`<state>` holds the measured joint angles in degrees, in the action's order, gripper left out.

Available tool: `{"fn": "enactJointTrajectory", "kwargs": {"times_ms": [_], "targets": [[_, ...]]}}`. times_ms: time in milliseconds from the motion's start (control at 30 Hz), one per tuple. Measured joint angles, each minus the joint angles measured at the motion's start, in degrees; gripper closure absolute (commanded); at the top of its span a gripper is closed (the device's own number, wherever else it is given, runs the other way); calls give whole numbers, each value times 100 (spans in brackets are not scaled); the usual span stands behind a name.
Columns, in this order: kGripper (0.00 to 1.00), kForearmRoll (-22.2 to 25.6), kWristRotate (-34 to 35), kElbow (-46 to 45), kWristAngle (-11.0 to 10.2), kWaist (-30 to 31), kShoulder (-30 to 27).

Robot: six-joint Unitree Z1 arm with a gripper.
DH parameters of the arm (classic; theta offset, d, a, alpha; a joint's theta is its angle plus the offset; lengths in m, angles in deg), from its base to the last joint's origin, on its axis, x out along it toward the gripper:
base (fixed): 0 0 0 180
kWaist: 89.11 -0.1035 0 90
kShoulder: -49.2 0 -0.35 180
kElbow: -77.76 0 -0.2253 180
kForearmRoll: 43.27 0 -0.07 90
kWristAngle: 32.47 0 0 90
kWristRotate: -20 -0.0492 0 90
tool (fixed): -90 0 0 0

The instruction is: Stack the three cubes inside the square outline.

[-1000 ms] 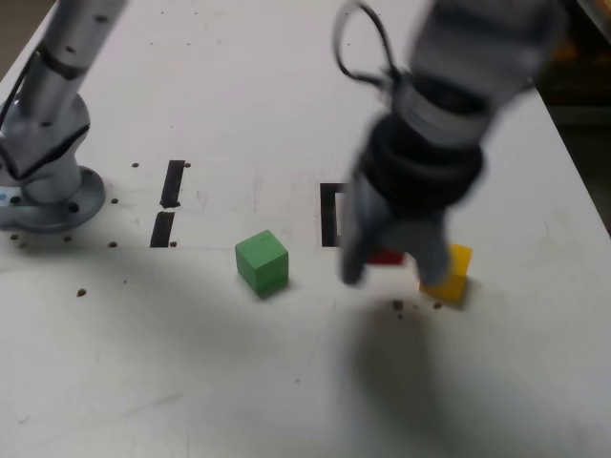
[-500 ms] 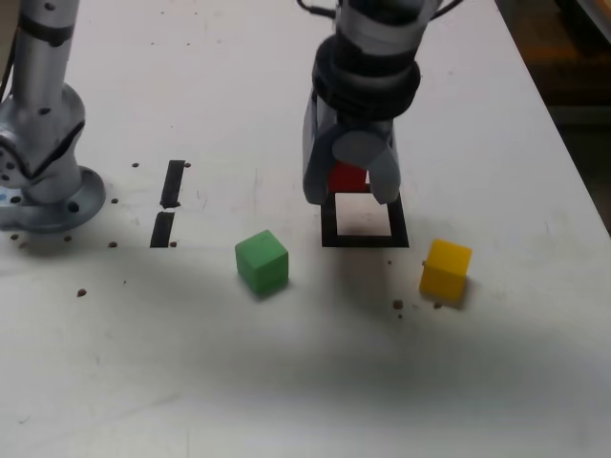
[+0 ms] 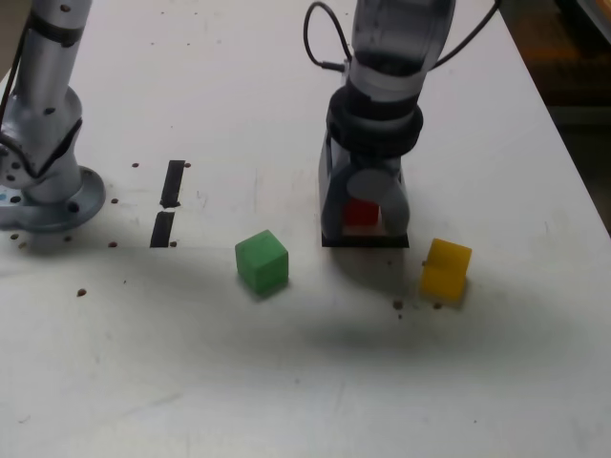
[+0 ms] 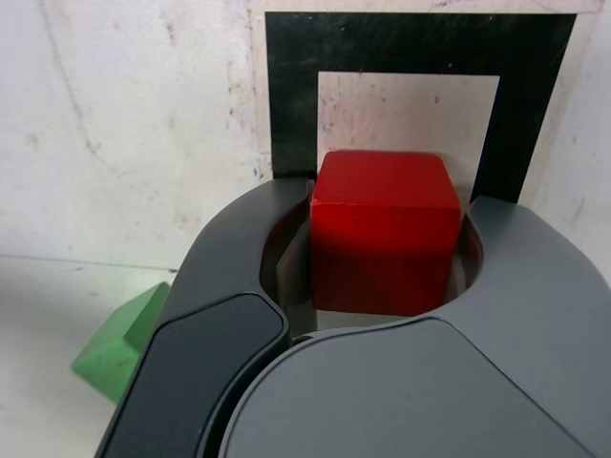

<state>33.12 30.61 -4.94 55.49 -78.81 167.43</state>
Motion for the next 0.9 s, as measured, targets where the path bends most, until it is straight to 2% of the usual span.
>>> {"fn": "enactJointTrajectory", "kwargs": {"times_ms": [167, 267, 500, 600, 733, 833, 900], "targets": [[65, -143, -35, -129, 3, -71, 29], [59, -143, -50, -130, 2, -90, 29], [20, -143, -67, -131, 6, -92, 45], [10, -95, -70, -111, -61, -92, 42], [5, 625, 133, 385, -377, 76, -135], [3, 1223, 325, 935, -531, 289, -446], [2, 1609, 365, 1252, -556, 414, -522]]}}
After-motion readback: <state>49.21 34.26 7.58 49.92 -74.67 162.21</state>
